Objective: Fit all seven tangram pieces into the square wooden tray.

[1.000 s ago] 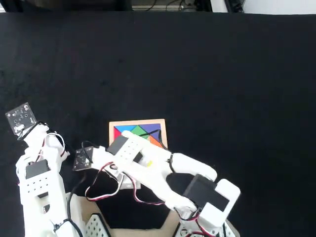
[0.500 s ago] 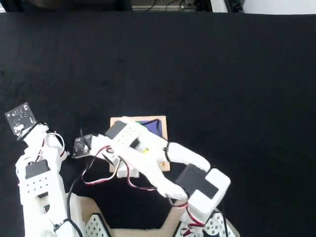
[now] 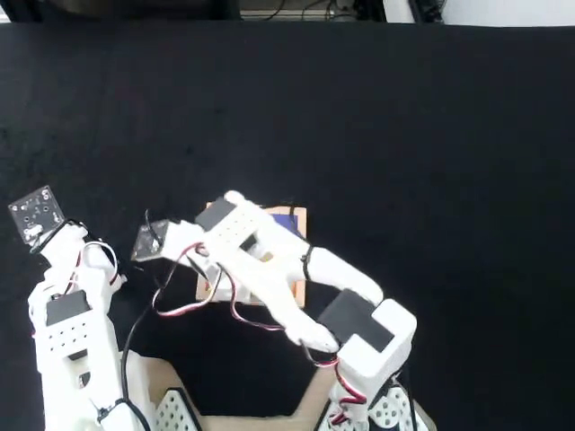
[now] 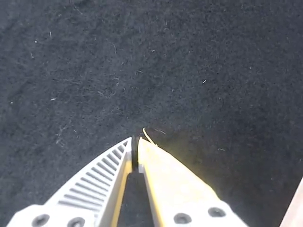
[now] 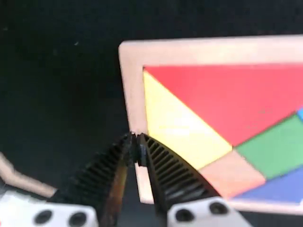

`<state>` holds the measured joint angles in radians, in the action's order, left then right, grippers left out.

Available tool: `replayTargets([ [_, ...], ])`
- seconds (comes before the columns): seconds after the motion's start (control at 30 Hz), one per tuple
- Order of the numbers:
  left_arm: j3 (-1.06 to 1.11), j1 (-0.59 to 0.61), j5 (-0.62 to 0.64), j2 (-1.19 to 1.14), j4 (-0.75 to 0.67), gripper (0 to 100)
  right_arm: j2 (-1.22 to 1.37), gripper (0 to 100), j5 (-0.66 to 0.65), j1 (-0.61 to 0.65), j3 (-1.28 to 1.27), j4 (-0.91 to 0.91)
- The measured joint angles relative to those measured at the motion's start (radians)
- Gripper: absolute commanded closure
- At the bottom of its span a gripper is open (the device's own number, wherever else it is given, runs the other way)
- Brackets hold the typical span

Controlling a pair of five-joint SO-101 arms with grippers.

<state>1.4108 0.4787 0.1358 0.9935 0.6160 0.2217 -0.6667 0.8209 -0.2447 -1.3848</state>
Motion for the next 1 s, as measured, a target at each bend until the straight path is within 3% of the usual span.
replayTargets([
  [0.17, 0.0, -0.051, 0.0, 0.0, -0.005, 97, -0.239, 98.7, 0.046, -0.043, 0.21, -0.244],
  [0.27, 0.0, -0.126, -0.038, 0.0, -0.009, 97, -0.431, 98.7, 0.118, -0.138, 0.313, -0.281],
  [0.4, 0.0, -0.215, -0.16, 0.0, -0.009, 97, -0.574, 98.7, 0.21, -0.376, 0.322, -0.295],
  [0.57, -0.087, -0.186, -0.233, 0.002, 0.017, 97, -0.694, 98.7, 0.325, -0.721, 0.292, -0.295],
  [0.63, -0.184, -0.155, -0.235, 0.021, 0.095, 97, -0.775, 98.7, 0.342, -0.81, 0.292, -0.295],
  [0.83, -0.543, -0.199, -0.201, 0.17, 0.534, 97, -1.085, 98.4, 0.353, -0.848, 0.17, -0.295],
  [1.0, -0.606, -0.21, -0.196, 0.371, 0.614, 97, -1.297, 98.4, 0.358, -0.856, -0.051, -0.295],
])
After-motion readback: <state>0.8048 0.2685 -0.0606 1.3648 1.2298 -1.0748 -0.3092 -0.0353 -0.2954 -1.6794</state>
